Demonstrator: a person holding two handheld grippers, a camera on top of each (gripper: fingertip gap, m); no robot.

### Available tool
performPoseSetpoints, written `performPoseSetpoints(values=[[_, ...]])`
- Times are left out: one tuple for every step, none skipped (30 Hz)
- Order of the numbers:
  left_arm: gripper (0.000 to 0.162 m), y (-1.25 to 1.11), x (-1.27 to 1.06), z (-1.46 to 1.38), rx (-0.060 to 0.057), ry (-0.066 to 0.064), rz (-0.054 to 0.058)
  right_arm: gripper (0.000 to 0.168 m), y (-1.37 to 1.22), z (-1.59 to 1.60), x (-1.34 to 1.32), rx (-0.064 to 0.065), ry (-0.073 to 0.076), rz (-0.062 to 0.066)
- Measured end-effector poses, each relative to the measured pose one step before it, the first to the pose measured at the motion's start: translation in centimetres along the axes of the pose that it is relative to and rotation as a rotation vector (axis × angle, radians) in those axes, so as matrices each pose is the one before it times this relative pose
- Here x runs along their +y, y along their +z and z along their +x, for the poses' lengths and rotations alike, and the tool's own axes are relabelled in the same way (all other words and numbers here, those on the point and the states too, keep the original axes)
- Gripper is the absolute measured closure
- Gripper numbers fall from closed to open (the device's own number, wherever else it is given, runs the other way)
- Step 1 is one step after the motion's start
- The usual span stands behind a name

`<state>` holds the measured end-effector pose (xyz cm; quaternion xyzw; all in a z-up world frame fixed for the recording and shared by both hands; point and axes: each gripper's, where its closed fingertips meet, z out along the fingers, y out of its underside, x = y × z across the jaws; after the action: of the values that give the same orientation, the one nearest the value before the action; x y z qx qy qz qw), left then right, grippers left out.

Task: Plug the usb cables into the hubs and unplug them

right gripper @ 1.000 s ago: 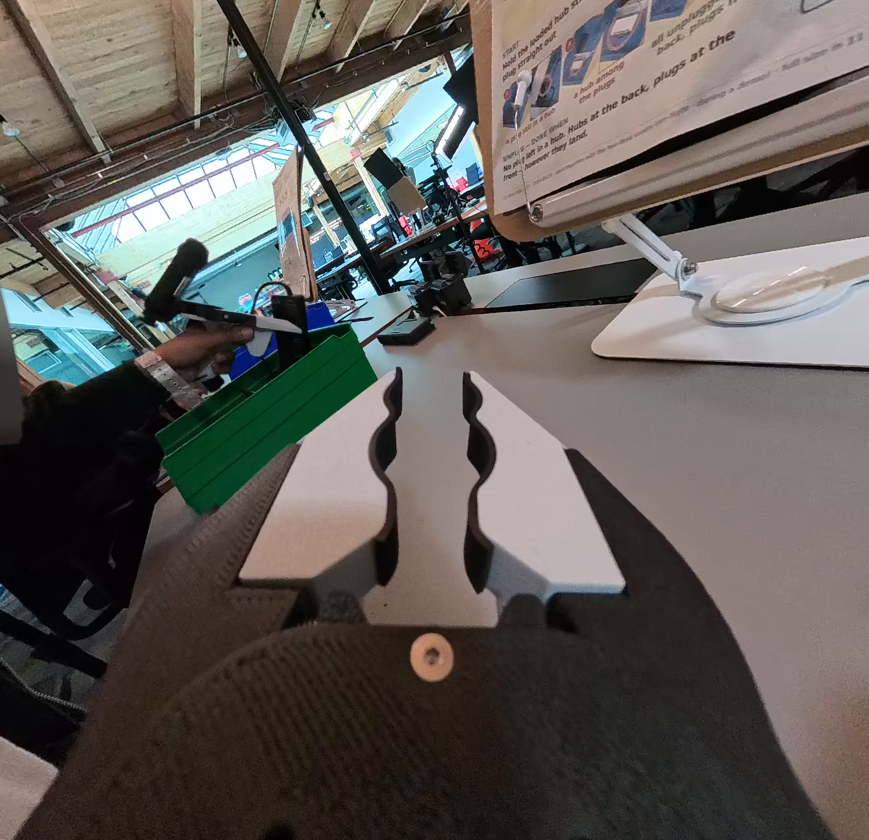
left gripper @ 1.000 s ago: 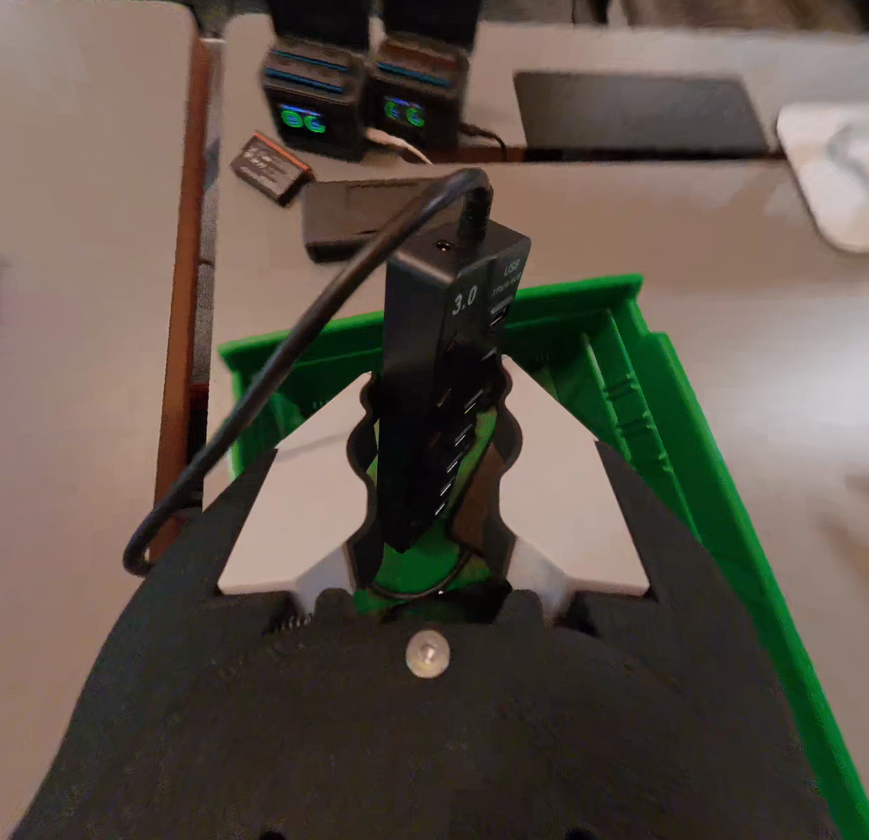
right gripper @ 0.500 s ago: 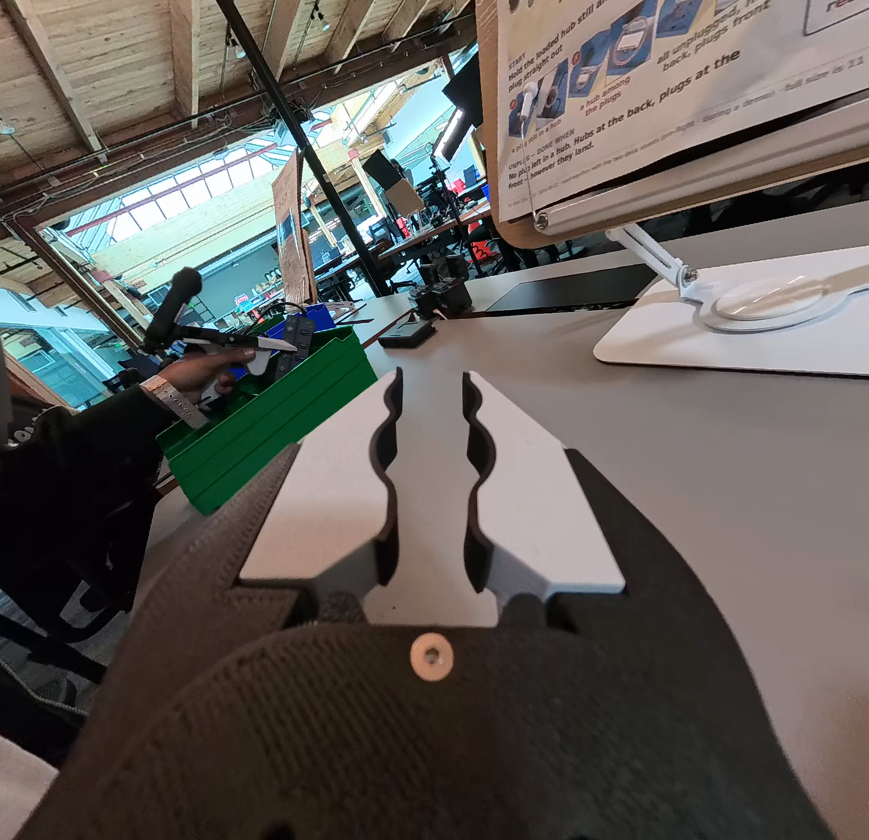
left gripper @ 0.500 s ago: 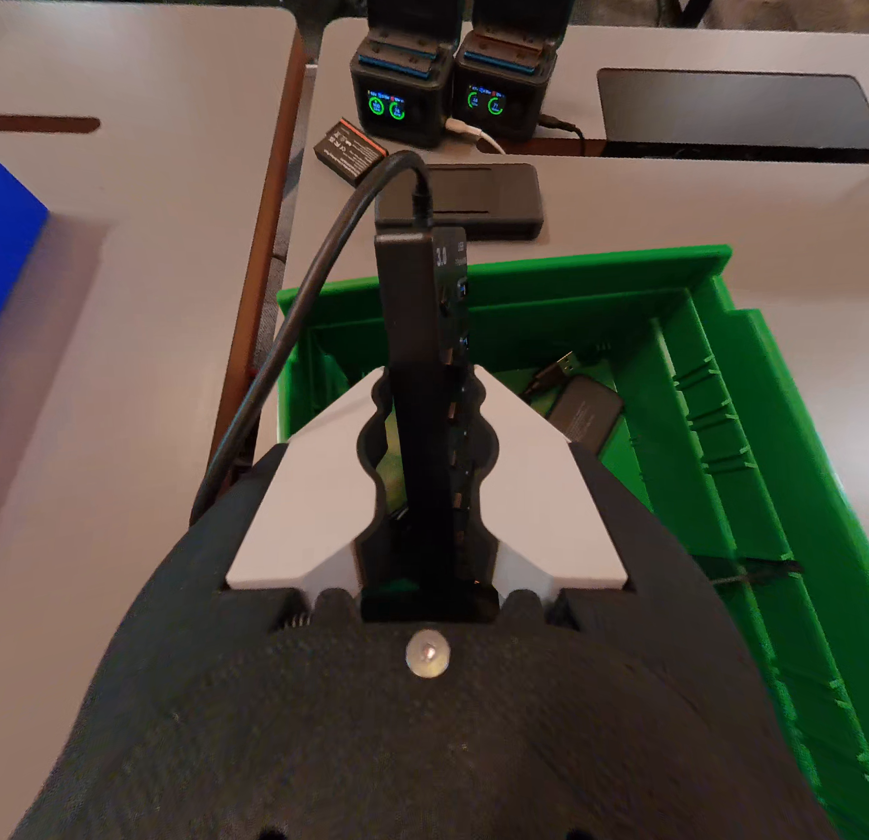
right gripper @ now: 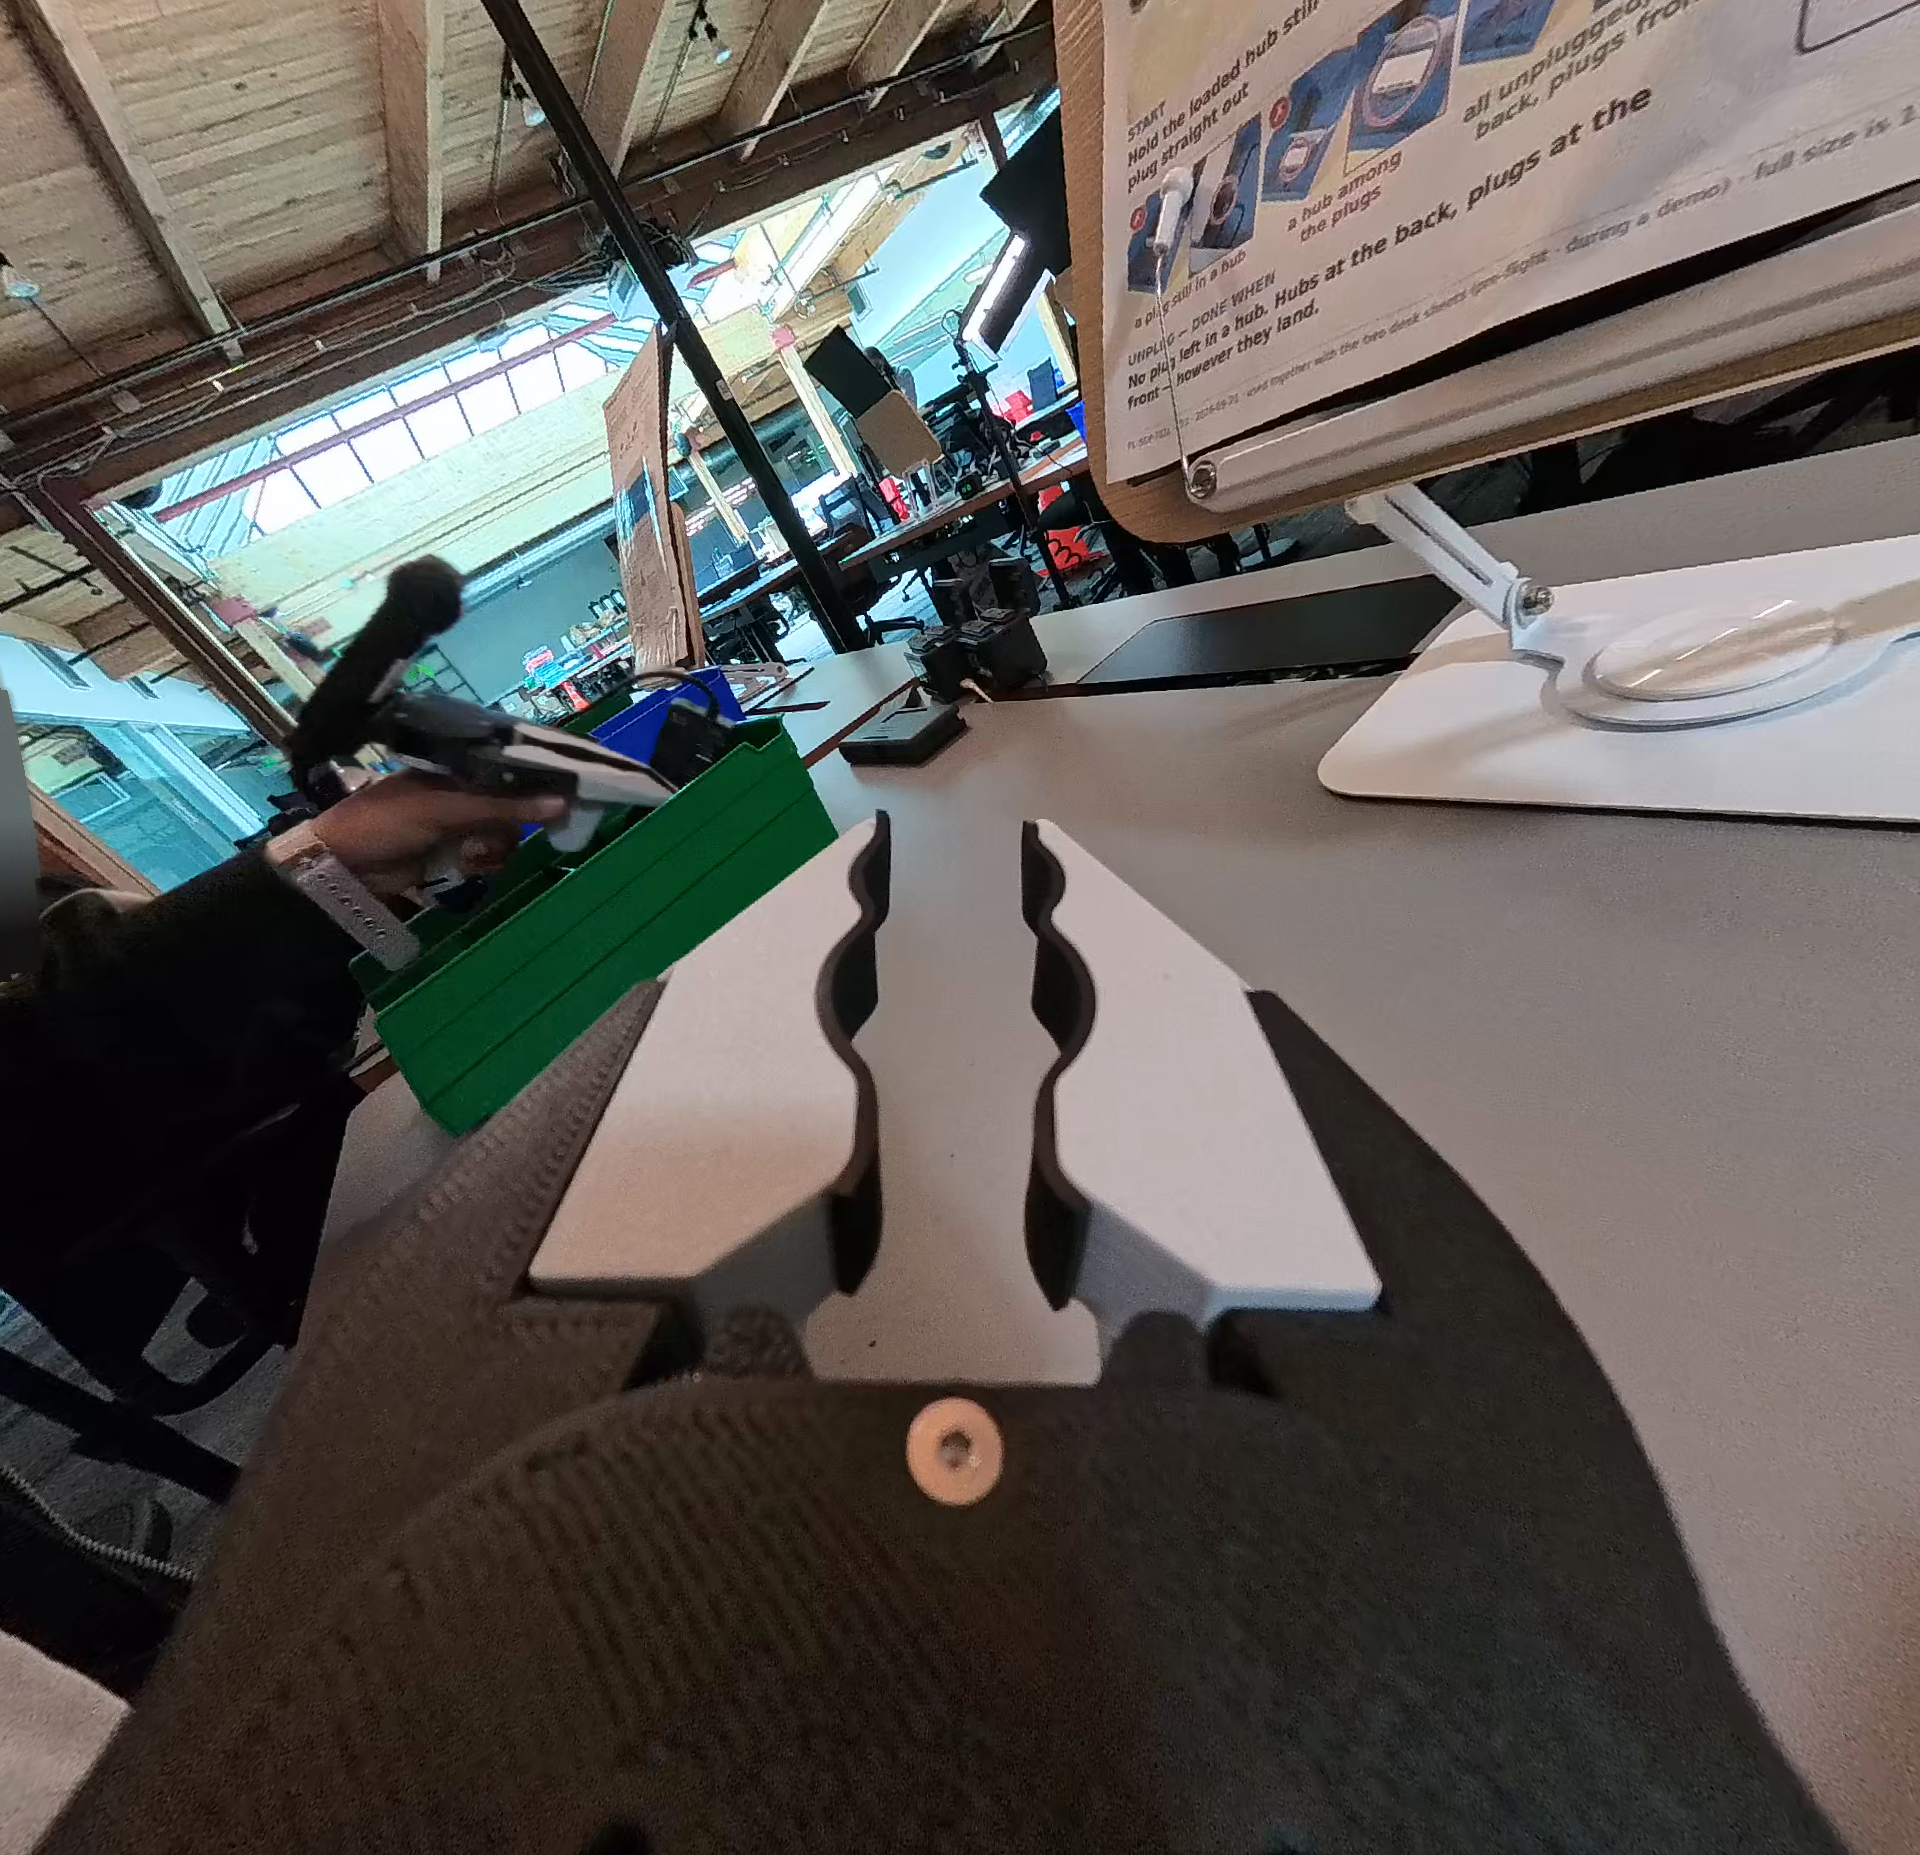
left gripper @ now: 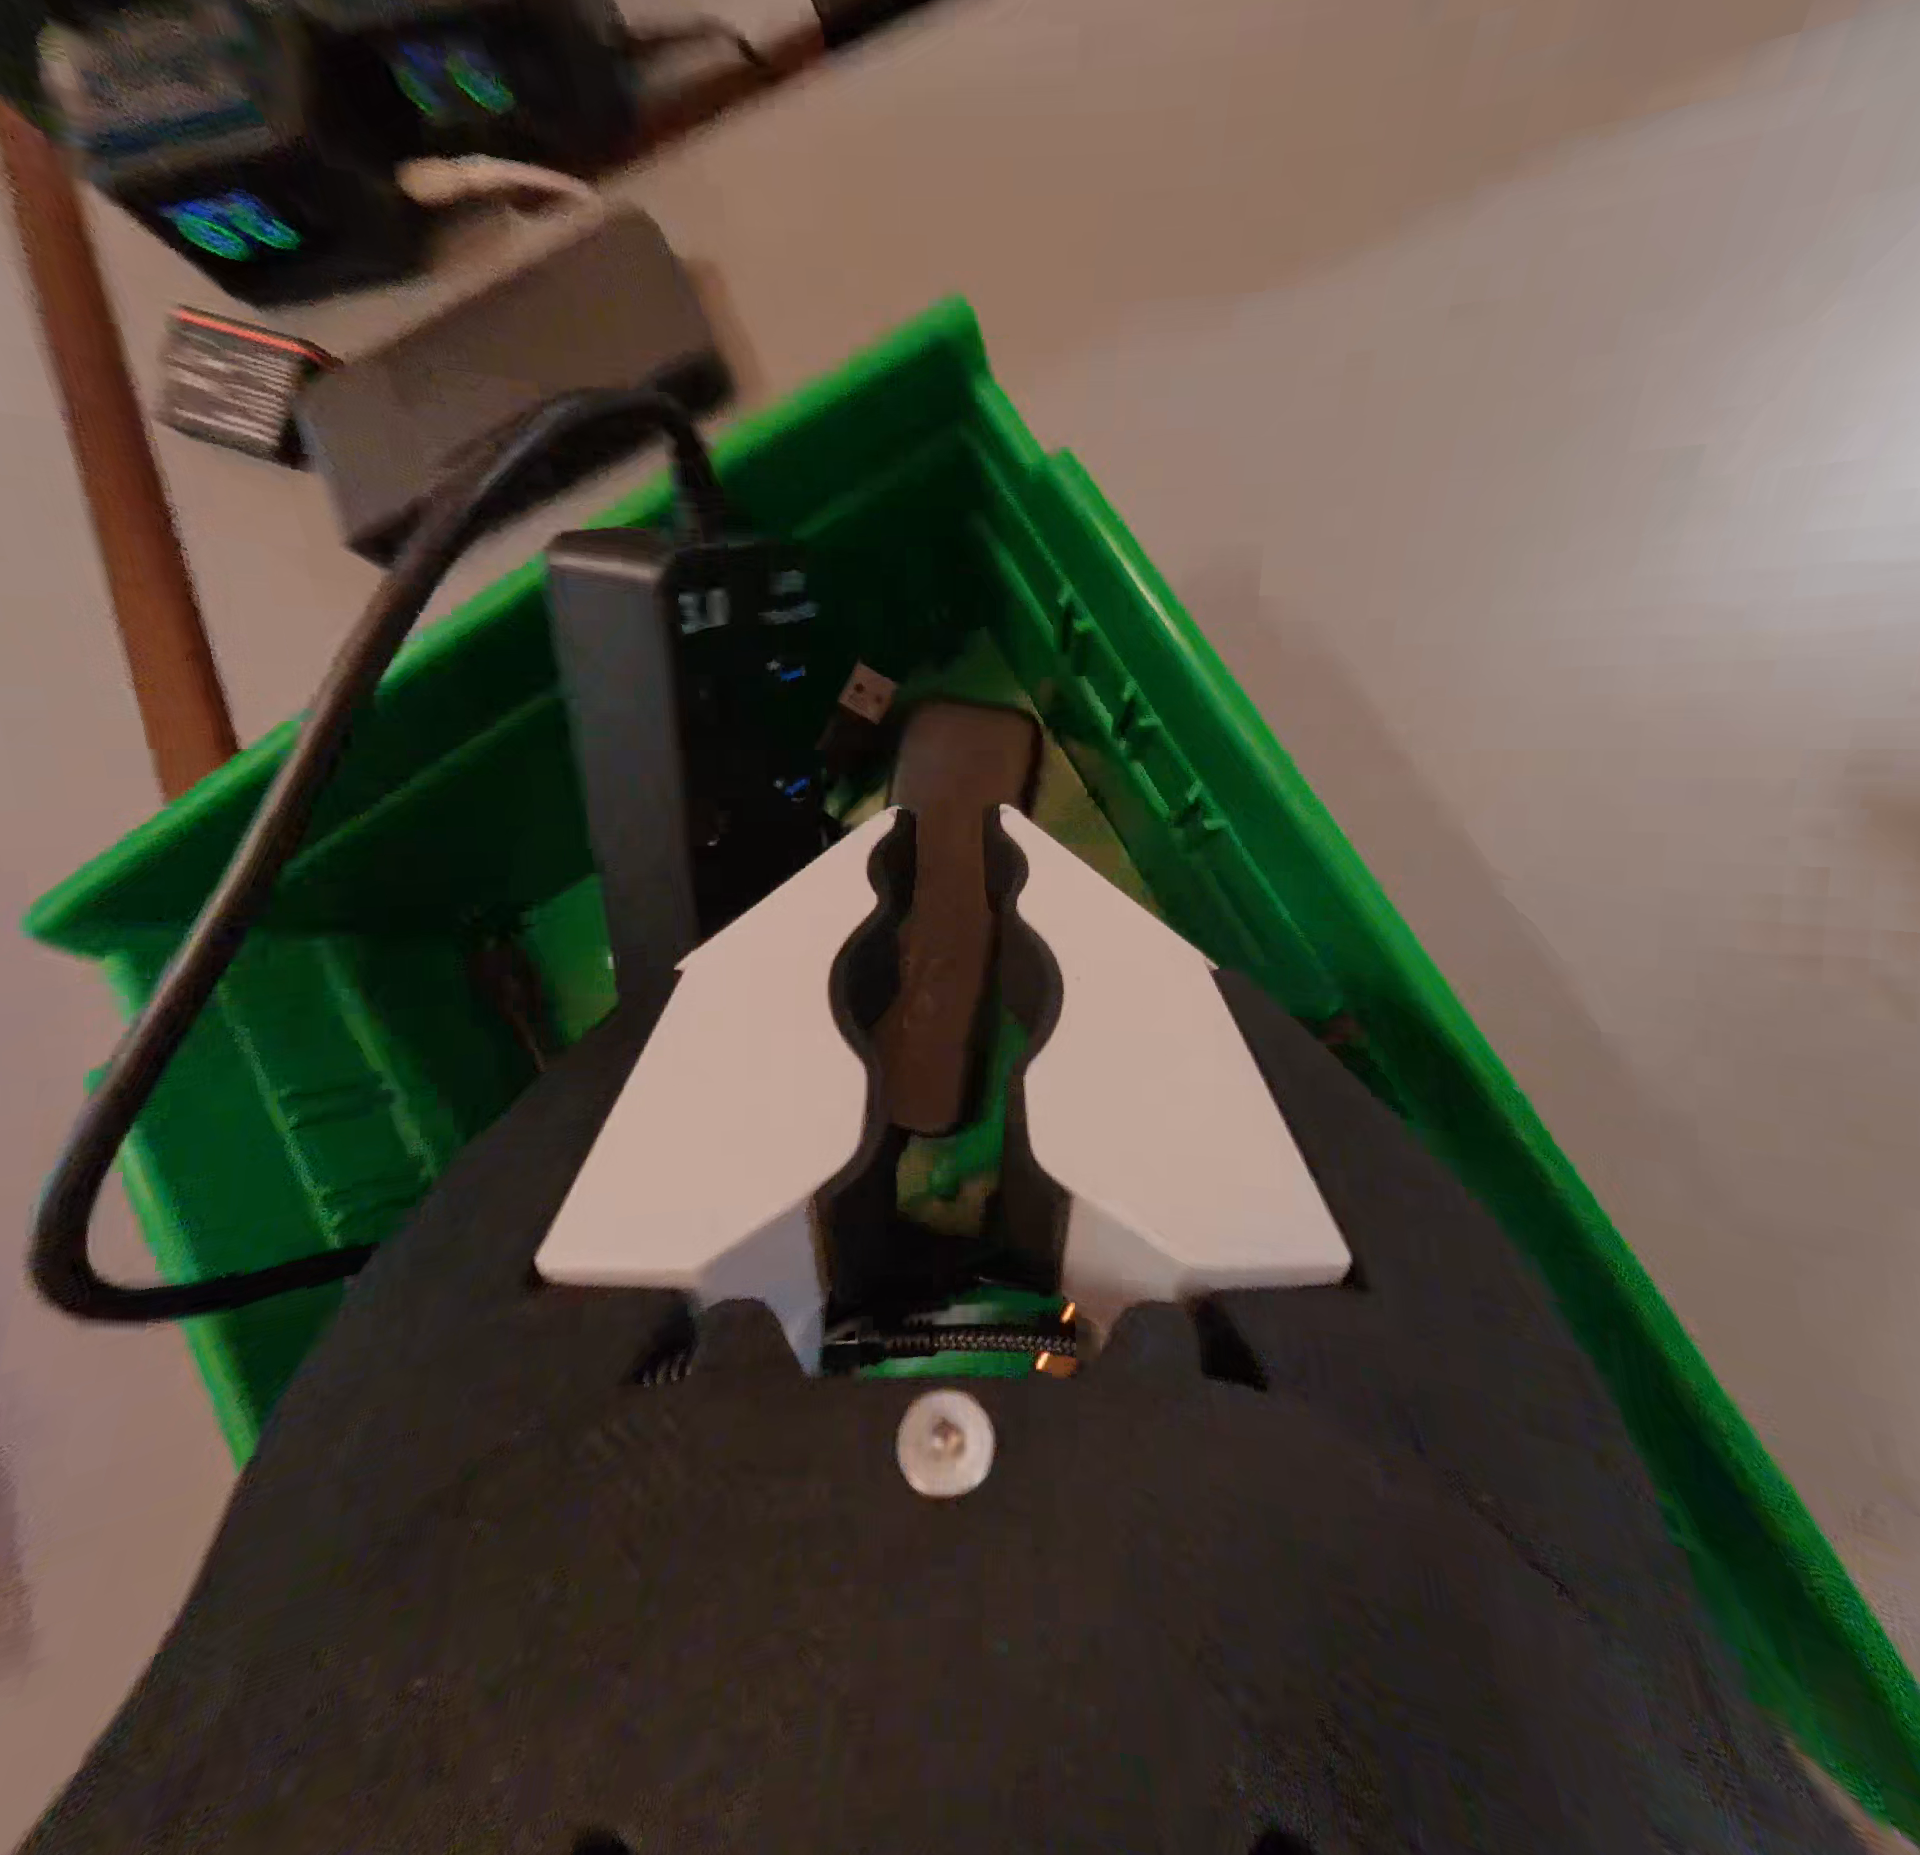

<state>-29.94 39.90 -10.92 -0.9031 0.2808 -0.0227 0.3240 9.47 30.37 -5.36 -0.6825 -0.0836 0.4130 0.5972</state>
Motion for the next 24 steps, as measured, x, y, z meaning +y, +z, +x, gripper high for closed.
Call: performPoseSetpoints(values=[[0.145,0.875,0.474,0.111,0.0037,0.0344,-0.0645,0.144,0.009,-0.04,-0.006,-0.0025,0.0015,0.0003],[0.139,0.886,0.429,-0.053,0.0044,0.0214,-0.0649,0.144,-0.01,-0.056,-0.003,-0.0021,-0.0001,-0.0004],[0.135,0.894,0.631,0.323,0.0368,0.0162,-0.078,0.144,-0.033,-0.049,-0.009,-0.0008,-0.0025,-0.0006],[0.122,0.895,0.741,0.459,0.05,0.0007,-0.085,0.144,-0.067,-0.027,-0.046,0.0014,-0.0049,0.0004],[0.118,0.857,0.593,0.046,0.023,-0.004,-0.0732,0.144,-0.118,0.021,-0.063,0.0039,-0.0067,0.0012],[0.131,0.715,0.263,-0.167,0.0003,0.0077,-0.0416,0.144,-0.161,0.086,-0.077,0.006,-0.0076,0.001],[0.14,0.493,-0.022,-0.338,-0.0213,0.0152,-0.0147,0.144,-0.183,0.158,-0.065,0.0081,-0.0072,0.0008],[0.143,0.129,-0.185,0.16,0.0061,0.018,0.0043,0.144,-0.186,0.228,-0.048,0.0094,-0.0047,0.0012],[0.141,-0.079,-0.154,0.027,-0.0009,0.0086,0.0053,0.144,-0.181,0.284,-0.026,0.0091,0.0,0.0013],[0.142,-0.014,0.006,-0.085,-0.0068,0.0073,-0.004,0.144,-0.142,0.3,0.004,0.0071,0.0054,0.0013],[0.141,0.107,0.127,0.104,0.0021,0.0187,-0.0044,0.144,-0.093,0.287,0.026,0.0044,0.0101,0.0017],[0.142,0.028,0.135,-0.091,-0.0106,0.0245,-0.0022,0.144,-0.03,0.243,0.018,0.0012,0.0138,0.0021],[0.137,0.008,0.382,-0.044,-0.006,0.031,-0.0198,0.144,0.036,0.164,0.03,-0.0026,0.0152,0.0018],[0.134,-0.027,0.484,-0.136,-0.0136,0.023,-0.0281,0.144,0.068,0.074,0.032,-0.0051,0.0129,0.0009],[0.133,-0.06,0.503,-0.068,-0.011,0.018,-0.0337,0.144,0.104,0.003,0.039,-0.0052,0.0069,0.0001],[0.132,-0.043,0.476,-0.022,-0.0087,0.0007,-0.031,0.144,0.125,-0.042,0.042,-0.0038,-0.0004,-0.0011],[0.131,-0.048,0.305,0.109,0.0031,-0.0089,-0.0174,0.144,0.112,-0.077,0.049,-0.0021,-0.0066,-0.0024],[0.13,-0.05,0.3,0.125,0.0136,-0.0071,-0.016,0.144,0.082,-0.085,0.056,-0.0005,-0.0104,-0.0033],[0.128,-0.093,0.395,-0.007,0.0137,-0.0107,-0.0208,0.144,0.063,-0.082,0.058,0.0002,-0.0117,-0.0038],[0.126,-0.135,0.383,0.009,0.0229,-0.0183,-0.0194,0.144,0.03,-0.084,0.055,0.0005,-0.0112,-0.0046],[0.124,-0.21,0.191,-0.018,0.0258,-0.0189,-0.0059,0.144,-0.006,-0.047,0.058,0.0008,-0.0098,-0.005],[0.126,-0.21,0.191,-0.032,0.0236,-0.01,-0.0046,0.144,-0.032,-0.011,0.034,0.0017,-0.0078,-0.004],[0.127,-0.137,0.395,-0.159,0.0153,-0.0071,-0.02,0.144,-0.055,0.055,0.023,0.0034,-0.005,-0.0016],[0.129,-0.081,0.567,-0.397,-0.0001,-0.004,-0.0313,0.144,-0.057,0.107,-0.002,0.0038,-0.0006,0.0007]])
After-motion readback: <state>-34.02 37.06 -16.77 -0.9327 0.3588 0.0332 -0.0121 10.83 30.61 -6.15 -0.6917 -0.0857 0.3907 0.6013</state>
